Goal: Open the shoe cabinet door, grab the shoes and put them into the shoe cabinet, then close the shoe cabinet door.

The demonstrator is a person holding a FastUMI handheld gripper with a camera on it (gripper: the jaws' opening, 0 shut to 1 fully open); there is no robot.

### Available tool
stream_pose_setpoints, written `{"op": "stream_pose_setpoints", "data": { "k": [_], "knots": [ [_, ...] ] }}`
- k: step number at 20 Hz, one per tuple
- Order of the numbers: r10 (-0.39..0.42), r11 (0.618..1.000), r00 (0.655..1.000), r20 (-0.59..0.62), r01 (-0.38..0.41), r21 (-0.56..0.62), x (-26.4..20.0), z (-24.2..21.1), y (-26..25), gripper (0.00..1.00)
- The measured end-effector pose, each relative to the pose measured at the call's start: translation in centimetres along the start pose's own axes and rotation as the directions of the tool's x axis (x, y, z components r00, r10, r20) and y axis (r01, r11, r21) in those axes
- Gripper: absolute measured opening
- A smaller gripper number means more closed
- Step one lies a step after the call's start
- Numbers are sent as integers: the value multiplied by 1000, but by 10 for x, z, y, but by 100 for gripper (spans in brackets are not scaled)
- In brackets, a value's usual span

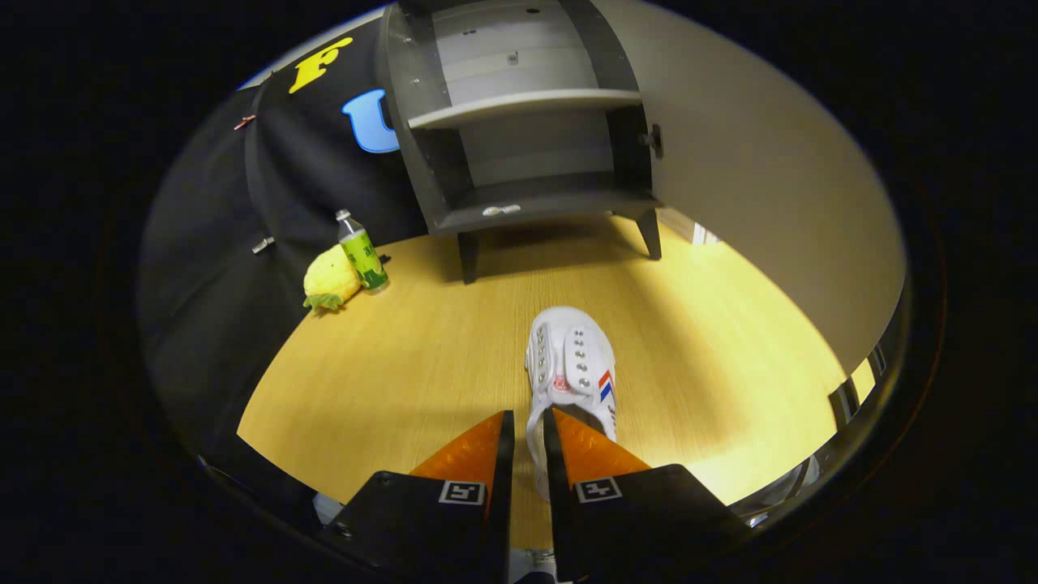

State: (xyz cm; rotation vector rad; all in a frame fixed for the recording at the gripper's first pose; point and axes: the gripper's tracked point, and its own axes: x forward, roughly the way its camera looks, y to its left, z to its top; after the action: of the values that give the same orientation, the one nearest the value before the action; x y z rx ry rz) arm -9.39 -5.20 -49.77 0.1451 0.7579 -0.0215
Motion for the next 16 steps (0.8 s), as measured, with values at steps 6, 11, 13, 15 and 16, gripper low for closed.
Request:
{"op": "stream_pose_setpoints", "data": {
  "k": [6, 11, 13, 15, 16],
  "knots": [
    [-42, 999, 998, -38, 42, -5, 34, -19, -7, 26],
    [-65, 998, 997, -29, 64, -27, 56, -12, -11, 25],
    [-68, 998, 997, -26, 68, -20, 63, -9, -12, 24],
    [-75, 997, 997, -26, 74, -30, 67, -7, -12, 22],
    [-79, 996, 997, -26, 78, -43, 67, -7, -12, 21]
  ]
}}
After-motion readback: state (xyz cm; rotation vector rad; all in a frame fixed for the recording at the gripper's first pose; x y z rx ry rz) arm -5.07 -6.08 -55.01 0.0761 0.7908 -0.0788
